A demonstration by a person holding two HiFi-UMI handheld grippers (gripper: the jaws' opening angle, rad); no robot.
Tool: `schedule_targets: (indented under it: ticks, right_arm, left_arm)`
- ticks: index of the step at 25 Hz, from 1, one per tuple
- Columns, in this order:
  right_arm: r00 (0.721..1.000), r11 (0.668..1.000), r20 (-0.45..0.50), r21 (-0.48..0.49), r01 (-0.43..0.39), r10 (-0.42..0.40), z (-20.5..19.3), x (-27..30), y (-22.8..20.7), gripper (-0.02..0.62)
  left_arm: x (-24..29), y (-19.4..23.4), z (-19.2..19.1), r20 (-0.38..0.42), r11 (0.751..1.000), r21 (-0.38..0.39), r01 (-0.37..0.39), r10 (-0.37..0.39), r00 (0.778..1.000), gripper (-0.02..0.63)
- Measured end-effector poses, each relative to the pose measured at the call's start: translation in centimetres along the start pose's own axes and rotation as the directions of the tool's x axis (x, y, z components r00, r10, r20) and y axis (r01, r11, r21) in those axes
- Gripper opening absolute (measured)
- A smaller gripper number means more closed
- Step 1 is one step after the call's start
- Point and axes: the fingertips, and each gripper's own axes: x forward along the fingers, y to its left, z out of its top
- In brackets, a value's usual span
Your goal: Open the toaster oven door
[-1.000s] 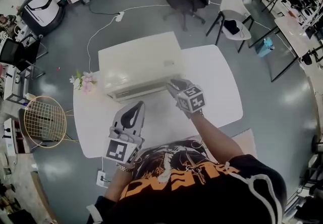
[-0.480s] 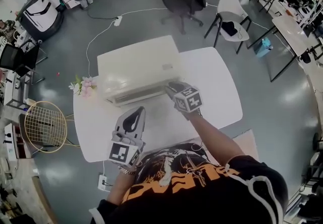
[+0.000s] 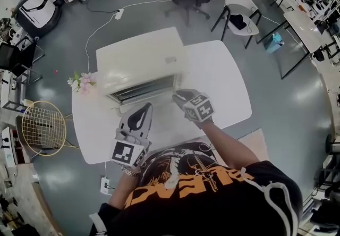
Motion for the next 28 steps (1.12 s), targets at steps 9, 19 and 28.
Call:
schedule_targets:
  ticks: [9,19,28]
  right_arm:
    - [0.997,0.986,-0.057,0.157,-0.047,0.057,-5.8,-0.5,1.4,0.104]
    - [0.989,0.973,-0.140,0.229,-0.019,0.052,-12.9,-0.1,2.4,0.101]
    - [0.976,0.964,-0.212,0.267,0.019,0.040,-19.0,1.3,2.7,0.100]
  left_arm:
    - [-0.1,-0.1,-0.9,-0.017,1.000,-0.007,0.006,-0.006,1.000,0.020]
    - [-1.0,0.6,-1.9,-0.043,1.000,-0.020,-0.012,0.011,0.999,0.021]
    - [-1.2,0.0,-2.3,-0.058,1.000,-0.027,-0.007,0.005,0.998,0.021]
